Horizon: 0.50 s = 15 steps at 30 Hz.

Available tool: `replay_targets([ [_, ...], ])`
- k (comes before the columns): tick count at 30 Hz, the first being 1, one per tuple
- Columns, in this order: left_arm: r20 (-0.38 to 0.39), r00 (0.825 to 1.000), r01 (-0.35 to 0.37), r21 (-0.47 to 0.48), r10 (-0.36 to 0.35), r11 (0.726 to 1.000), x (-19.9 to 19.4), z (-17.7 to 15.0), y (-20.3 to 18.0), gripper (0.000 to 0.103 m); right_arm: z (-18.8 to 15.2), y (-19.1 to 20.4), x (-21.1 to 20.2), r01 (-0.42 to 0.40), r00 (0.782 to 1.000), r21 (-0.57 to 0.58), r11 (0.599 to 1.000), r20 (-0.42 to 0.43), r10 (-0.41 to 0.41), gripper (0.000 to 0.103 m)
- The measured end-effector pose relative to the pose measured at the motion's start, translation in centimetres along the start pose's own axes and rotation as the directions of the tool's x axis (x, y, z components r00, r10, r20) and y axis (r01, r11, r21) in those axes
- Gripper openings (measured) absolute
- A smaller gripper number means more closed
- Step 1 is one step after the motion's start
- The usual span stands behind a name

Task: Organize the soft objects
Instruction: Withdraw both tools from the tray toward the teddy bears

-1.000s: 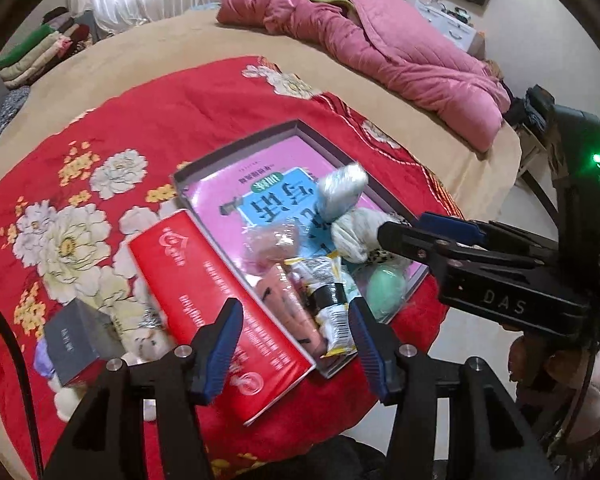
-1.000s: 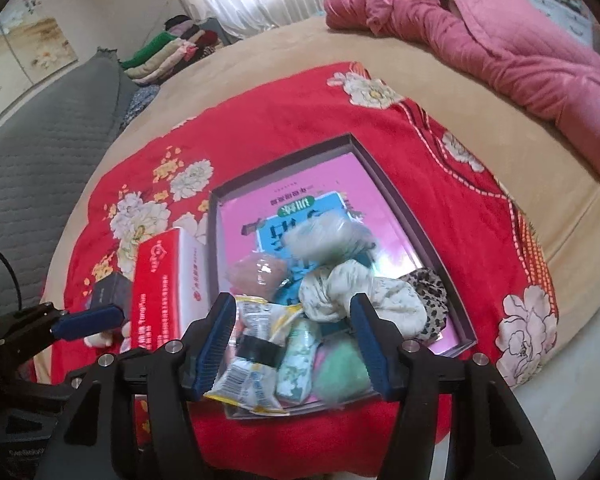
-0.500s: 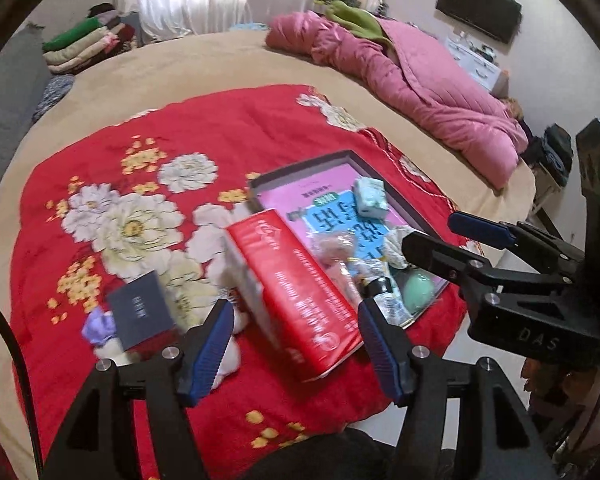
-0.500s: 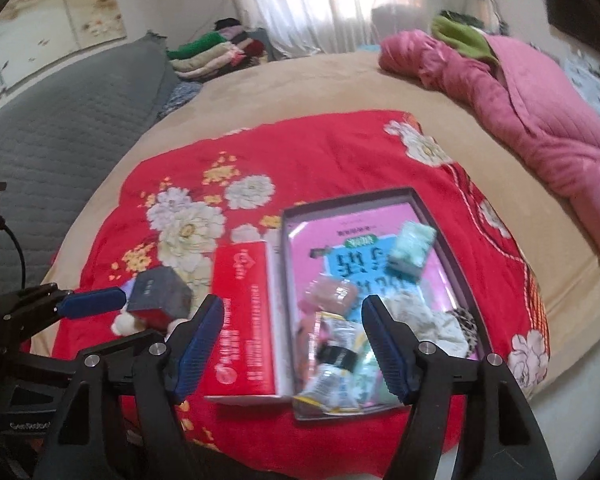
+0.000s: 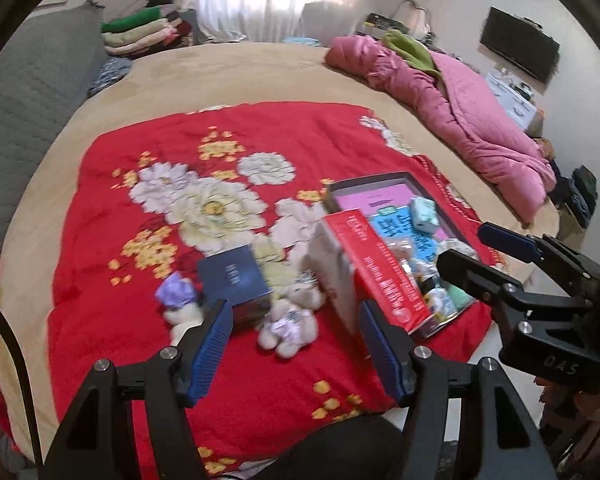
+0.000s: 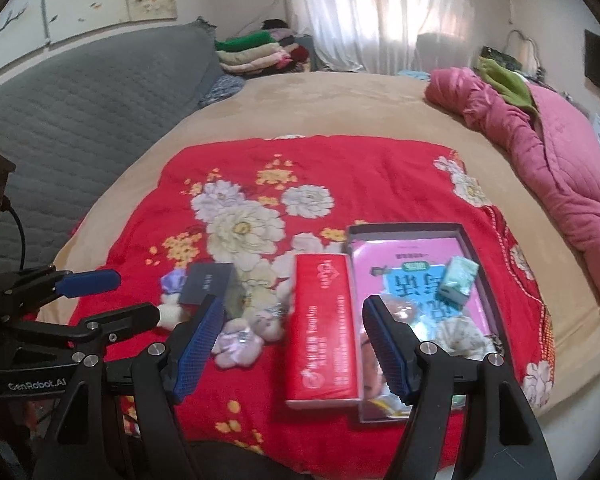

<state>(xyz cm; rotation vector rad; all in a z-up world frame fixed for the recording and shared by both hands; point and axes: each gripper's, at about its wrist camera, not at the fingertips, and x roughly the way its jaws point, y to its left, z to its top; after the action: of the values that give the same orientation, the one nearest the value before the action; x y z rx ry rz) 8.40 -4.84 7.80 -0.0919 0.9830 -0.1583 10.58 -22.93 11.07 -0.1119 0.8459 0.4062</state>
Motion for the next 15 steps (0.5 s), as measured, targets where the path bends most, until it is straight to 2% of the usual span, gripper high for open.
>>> replay_targets([
  [15,-0.001,0.998,-0.066,-0.110,0.067,0.992,-2.0,-2.9,7.0,0.066,-1.3,7.0,2.4,-0.053,0.997,-0.105,0.993,-0.066,0.047,0.074],
])
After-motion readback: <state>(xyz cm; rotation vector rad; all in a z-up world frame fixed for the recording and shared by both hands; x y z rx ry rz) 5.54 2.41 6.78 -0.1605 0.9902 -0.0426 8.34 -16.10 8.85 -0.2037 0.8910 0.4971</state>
